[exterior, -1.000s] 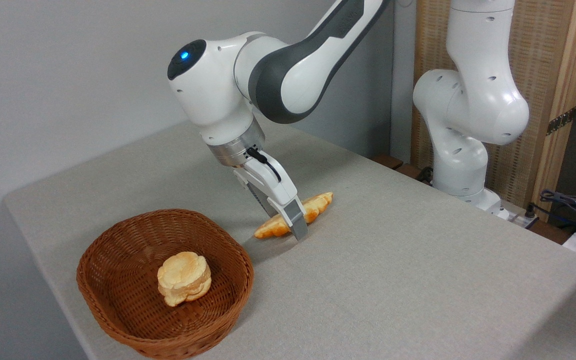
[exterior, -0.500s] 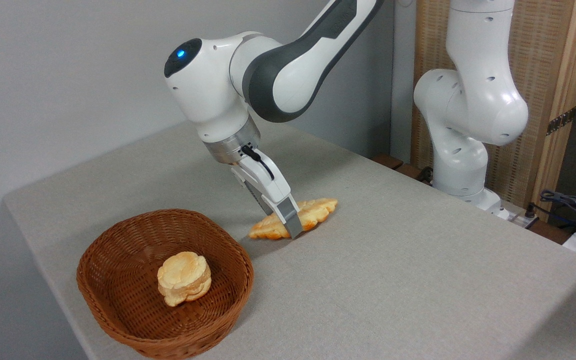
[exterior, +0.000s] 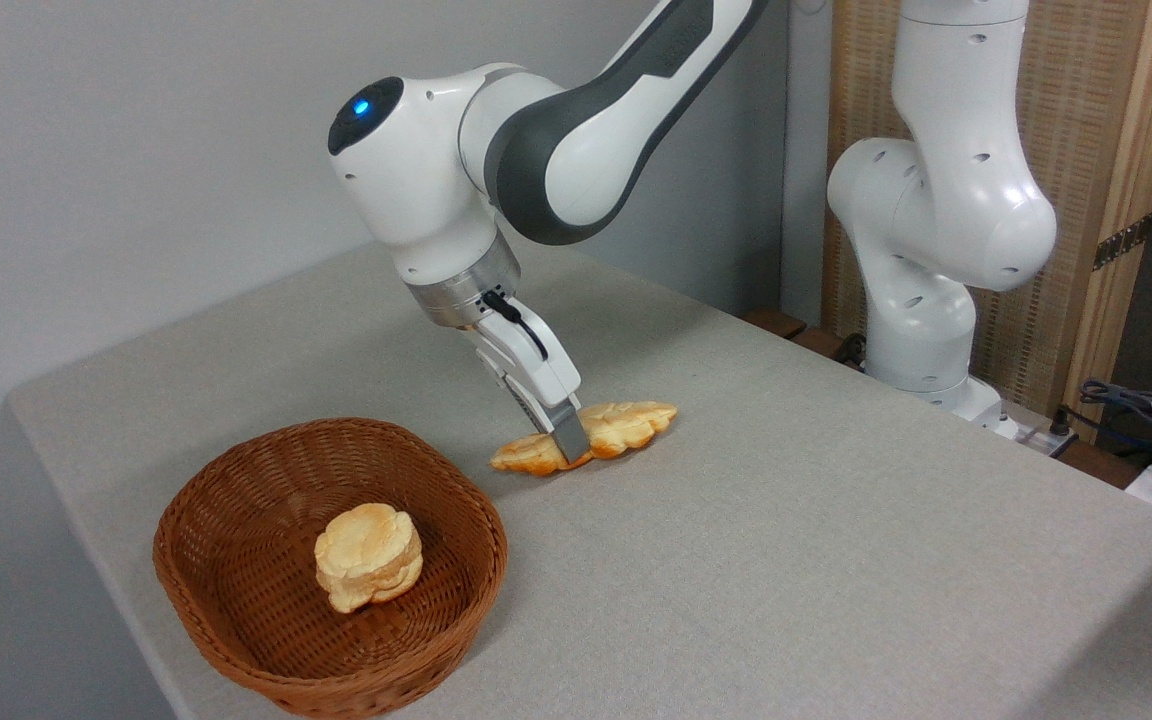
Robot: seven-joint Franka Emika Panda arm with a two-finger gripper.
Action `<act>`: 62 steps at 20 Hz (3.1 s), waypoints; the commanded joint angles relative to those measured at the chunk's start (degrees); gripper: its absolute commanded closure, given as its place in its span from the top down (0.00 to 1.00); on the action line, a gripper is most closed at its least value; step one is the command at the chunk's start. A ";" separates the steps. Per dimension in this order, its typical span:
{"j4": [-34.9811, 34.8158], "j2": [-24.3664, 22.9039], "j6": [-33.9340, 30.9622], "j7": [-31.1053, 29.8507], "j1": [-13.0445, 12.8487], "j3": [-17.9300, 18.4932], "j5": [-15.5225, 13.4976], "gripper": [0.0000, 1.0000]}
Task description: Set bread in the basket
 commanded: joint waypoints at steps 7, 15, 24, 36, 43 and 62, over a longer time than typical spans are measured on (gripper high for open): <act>7.65 -1.84 -2.15 0.82 0.35 2.69 0.36 0.15; 12.15 -0.97 7.65 1.17 0.35 4.63 -0.61 0.21; 12.15 0.09 22.96 -4.70 0.44 8.49 -17.65 0.23; 12.06 0.53 25.35 -7.97 0.26 8.85 -18.98 1.00; 12.15 0.35 25.09 -8.15 0.26 9.02 -18.89 1.00; 14.44 -2.55 0.92 7.13 0.35 9.64 -2.46 1.00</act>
